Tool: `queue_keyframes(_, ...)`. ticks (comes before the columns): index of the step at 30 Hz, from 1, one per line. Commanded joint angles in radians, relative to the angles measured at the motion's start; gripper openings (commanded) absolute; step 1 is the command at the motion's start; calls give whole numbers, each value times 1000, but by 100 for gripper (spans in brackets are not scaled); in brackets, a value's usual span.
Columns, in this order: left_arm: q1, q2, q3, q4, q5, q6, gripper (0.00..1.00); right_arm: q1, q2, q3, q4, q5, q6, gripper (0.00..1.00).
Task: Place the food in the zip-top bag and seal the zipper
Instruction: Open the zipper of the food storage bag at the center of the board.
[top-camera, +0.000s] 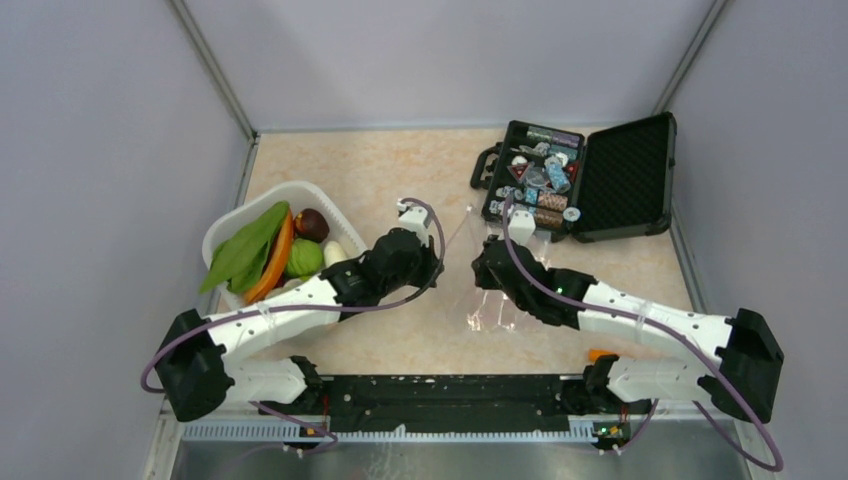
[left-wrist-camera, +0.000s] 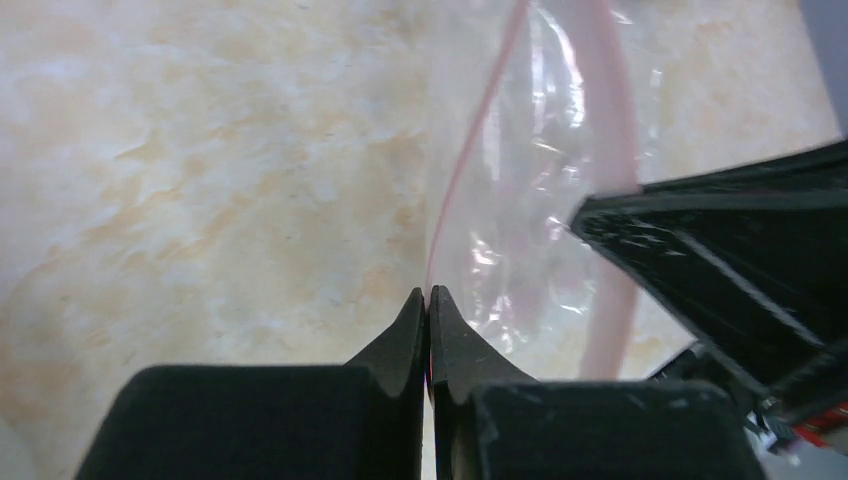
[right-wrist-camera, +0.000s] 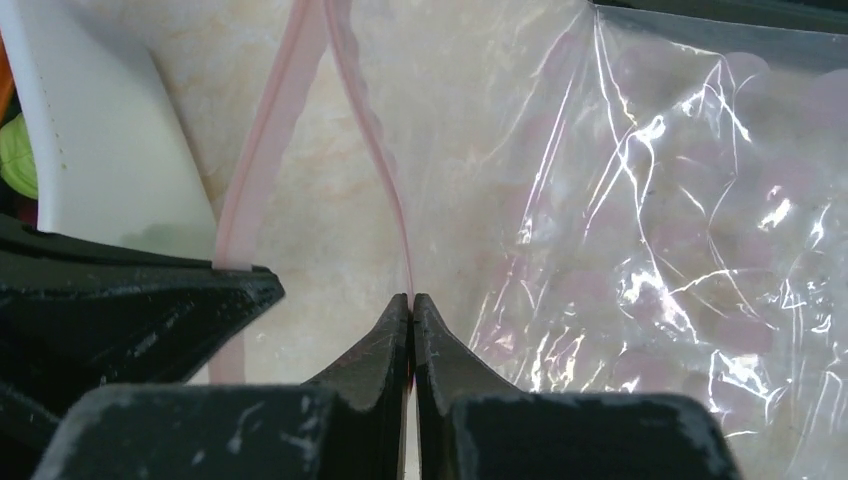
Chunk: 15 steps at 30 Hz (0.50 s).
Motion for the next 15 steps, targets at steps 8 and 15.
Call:
queue_keyframes(8, 8, -45, 30, -142, -305, -107, 0, -9, -72, 132, -170, 25, -120, 0)
queue_keyframes(15, 9, -34, 35, -89, -239, -78, 9, -9, -48, 195, -225, 26, -129, 0)
